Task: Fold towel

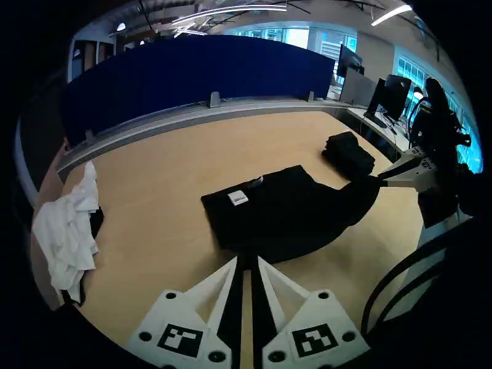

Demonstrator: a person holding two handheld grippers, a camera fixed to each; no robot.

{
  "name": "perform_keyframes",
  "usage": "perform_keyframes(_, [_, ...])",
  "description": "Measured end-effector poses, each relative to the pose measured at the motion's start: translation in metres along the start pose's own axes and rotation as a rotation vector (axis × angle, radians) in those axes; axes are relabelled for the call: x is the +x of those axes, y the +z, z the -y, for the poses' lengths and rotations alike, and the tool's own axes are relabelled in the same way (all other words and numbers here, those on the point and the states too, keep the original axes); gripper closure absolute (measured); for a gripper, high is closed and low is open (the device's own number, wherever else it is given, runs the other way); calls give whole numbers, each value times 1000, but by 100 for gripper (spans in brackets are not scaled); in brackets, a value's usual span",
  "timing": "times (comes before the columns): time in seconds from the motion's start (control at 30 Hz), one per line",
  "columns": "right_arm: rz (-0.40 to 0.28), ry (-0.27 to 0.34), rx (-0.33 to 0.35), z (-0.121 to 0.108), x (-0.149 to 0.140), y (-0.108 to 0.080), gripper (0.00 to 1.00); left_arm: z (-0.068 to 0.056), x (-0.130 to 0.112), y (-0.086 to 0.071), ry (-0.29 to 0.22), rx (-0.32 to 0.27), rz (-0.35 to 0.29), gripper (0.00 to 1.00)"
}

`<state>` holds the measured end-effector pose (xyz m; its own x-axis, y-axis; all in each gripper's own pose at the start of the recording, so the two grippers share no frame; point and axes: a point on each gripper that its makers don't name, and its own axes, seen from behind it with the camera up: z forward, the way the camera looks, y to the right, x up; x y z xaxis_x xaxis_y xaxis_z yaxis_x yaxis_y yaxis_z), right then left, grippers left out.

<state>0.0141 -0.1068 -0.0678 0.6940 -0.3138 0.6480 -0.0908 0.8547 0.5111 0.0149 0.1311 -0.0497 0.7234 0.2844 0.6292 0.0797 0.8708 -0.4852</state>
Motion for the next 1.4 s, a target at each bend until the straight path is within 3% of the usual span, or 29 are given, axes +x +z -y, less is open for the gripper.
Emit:
perform_keyframes(0.27, [6,1,-2,-3,1,3,87,4,1,4,-16,2,2,92])
perform_keyframes(0.47, [16,-6,-9,-13,10,13,87,12,12,15,-27,13,-9,92])
perform_keyframes(0.77, [41,7,-27,-45,26,47,87,29,26,50,-71,37,24,92])
perform_keyframes(1.07, [78,44,-32,-71,33,87,87,51,30,99,-89,68,68,92])
perform_keyframes(1.4, [118,76,-35,-84,22,109,87,58,21,128,-107,70,113,92])
